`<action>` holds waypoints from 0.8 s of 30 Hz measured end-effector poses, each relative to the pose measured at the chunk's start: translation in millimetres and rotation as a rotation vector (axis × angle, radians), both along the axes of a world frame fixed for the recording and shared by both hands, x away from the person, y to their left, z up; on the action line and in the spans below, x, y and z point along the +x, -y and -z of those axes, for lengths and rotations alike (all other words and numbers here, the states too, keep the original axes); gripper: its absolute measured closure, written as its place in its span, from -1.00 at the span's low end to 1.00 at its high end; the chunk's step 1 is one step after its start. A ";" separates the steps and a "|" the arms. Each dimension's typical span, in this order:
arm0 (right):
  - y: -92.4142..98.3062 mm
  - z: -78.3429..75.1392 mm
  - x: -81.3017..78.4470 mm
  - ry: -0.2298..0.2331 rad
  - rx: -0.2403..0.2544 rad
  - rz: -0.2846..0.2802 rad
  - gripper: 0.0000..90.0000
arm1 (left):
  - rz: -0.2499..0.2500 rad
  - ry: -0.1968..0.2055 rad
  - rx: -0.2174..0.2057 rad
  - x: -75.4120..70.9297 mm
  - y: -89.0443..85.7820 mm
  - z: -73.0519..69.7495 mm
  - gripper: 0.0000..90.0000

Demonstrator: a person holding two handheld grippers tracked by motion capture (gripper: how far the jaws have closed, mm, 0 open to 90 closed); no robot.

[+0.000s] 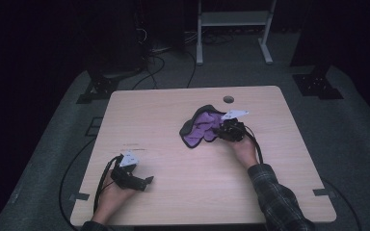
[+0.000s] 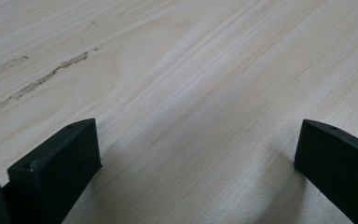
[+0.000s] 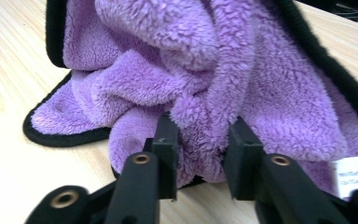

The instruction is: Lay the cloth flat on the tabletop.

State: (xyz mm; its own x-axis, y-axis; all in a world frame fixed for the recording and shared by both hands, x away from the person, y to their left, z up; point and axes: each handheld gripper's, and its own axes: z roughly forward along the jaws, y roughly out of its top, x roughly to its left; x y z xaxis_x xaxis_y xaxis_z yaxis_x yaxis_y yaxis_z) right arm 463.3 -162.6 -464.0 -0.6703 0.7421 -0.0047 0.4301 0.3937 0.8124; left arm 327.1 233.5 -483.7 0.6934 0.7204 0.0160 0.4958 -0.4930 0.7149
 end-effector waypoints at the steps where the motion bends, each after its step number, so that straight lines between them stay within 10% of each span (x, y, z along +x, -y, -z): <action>1: 1.4 -1.2 -0.5 -0.003 0.003 -0.003 0.56 | -0.001 -0.001 -0.001 -0.1 0.0 0.0 -1.00; 24: 27.2 -59.4 -46.2 -0.099 0.103 -0.122 0.62 | -0.001 0.003 -0.002 -0.3 -0.2 0.2 -1.00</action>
State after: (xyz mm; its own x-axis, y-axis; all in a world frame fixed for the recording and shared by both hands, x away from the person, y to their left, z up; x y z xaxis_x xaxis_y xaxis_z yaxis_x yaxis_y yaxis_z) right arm 417.2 -189.8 -404.5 -0.7486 0.6486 0.1376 0.4642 0.3646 0.8072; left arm 326.8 233.7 -483.9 0.6923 0.7214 0.0162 0.4947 -0.4908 0.7173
